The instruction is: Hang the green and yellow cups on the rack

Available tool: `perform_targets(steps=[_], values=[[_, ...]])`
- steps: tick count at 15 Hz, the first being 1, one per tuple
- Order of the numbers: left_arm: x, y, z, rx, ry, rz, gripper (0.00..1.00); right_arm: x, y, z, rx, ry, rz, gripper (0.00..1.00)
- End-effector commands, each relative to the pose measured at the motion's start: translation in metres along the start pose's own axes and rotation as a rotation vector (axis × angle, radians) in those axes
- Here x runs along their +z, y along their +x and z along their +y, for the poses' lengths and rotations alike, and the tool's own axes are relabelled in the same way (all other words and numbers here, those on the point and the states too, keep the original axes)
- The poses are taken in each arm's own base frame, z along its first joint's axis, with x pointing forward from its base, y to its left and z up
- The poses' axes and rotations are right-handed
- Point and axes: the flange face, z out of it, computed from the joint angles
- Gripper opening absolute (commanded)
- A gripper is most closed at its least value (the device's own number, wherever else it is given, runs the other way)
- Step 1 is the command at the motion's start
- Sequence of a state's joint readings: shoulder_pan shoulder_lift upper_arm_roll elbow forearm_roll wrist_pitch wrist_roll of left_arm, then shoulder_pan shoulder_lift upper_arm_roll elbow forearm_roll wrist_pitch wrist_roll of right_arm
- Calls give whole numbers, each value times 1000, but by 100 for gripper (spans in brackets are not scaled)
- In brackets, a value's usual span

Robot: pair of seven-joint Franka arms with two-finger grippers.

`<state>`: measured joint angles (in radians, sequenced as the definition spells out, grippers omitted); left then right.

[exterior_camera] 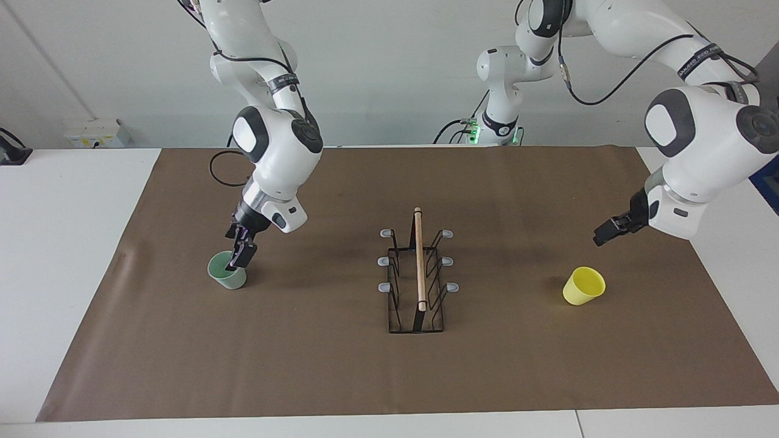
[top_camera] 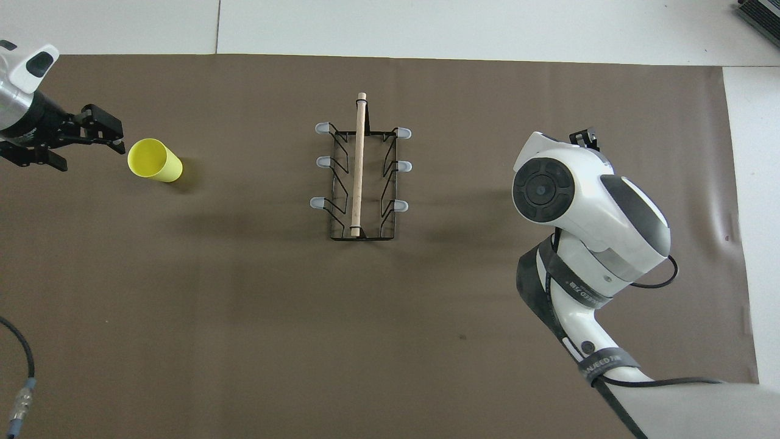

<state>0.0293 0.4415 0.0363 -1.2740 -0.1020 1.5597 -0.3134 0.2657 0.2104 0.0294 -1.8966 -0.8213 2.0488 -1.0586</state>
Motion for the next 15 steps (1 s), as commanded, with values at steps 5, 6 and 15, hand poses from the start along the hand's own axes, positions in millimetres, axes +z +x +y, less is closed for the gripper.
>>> perform_targets(steps=[5, 6, 15], values=[[28, 27, -90, -521, -277, -233, 100, 25, 46, -11, 13, -45, 64, 100], [37, 29, -96, -623, -291, -241, 100, 34, 52, -12, 19, -41, 73, 100], [87, 25, -148, -1237, -671, -408, 100, 80, 89, -35, 36, 37, 68, 100]])
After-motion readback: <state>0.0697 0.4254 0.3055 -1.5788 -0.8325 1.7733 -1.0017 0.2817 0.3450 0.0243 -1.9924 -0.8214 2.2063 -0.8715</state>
